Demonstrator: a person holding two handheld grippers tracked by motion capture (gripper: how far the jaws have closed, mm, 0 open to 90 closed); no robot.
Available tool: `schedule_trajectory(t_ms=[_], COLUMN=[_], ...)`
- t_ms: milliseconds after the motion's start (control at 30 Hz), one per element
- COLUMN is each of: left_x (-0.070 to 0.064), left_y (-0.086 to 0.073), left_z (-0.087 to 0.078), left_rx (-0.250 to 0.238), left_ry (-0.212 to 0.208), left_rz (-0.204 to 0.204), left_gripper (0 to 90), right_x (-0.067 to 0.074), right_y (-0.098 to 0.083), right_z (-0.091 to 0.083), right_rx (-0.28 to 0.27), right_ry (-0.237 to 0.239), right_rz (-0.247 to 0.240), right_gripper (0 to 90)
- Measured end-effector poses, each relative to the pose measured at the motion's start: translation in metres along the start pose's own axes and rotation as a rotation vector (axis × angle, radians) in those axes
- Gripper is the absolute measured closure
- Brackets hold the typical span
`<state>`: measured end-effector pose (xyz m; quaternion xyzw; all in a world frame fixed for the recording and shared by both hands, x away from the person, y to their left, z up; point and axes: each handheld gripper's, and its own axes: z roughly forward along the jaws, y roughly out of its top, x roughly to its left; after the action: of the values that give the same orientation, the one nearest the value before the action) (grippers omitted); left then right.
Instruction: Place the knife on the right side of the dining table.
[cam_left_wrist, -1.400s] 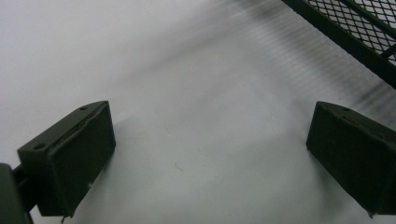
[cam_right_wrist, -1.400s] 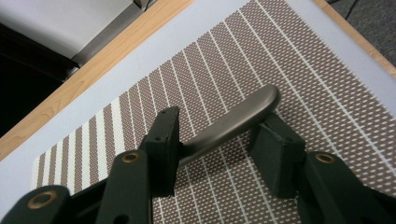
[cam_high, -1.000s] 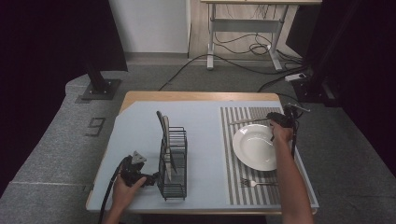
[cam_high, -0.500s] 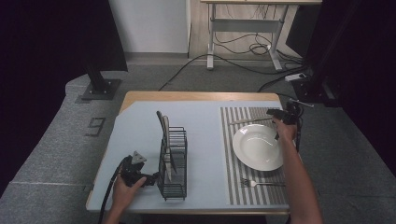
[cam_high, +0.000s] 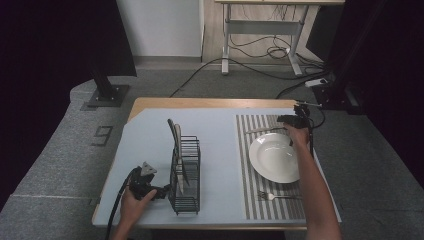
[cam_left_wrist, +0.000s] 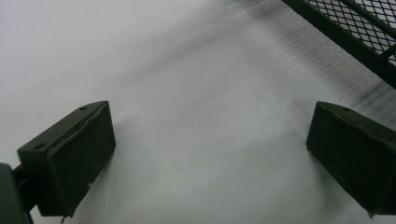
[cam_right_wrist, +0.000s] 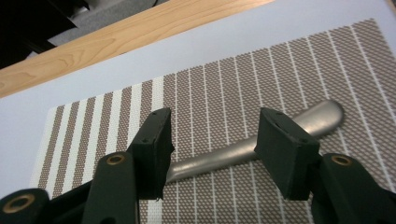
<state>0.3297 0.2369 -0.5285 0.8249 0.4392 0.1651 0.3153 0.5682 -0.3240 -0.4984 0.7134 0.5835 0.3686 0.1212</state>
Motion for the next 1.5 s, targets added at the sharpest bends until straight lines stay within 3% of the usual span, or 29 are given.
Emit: schedule_trajectory(t_ms=[333,433,767,1200,1267,1433,1500], left_x=[0.000,0.000,0.000,0.000,0.000,0.000,0.000], left_y=[0.000,0.000,0.000,0.000,0.000,0.000,0.000], left_z=[0.000,0.000,0.000,0.000,0.000,0.000,0.000], left_rx=[0.000,0.000,0.000,0.000,0.000,0.000,0.000], left_ry=[0.000,0.000,0.001,0.001,0.001,0.001,0.000], left_rz=[0.000,0.000,0.001,0.001,0.001,0.001,0.000], left_gripper=[0.6,0.6,0.6,0.6,0.6,0.6,0.6], right_x=[0.015,0.018,0.017,0.011,0.010,0.007,0.008], right_y=[0.007,0.007,0.006,0.004,0.004,0.006,0.007], right_z=[0.015,0.024,0.030,0.027,0.027,0.016,0.009], right_rx=[0.030,0.060,0.073,0.051,0.050,-0.015,-0.025], right_ry=[-0.029,-0.063,-0.088,-0.079,-0.073,-0.015,-0.010], right_rz=[-0.065,-0.091,-0.063,-0.034,-0.032,0.005,-0.012], right_gripper=[45.4,45.2,45.5,45.1,45.0,44.6,43.7])
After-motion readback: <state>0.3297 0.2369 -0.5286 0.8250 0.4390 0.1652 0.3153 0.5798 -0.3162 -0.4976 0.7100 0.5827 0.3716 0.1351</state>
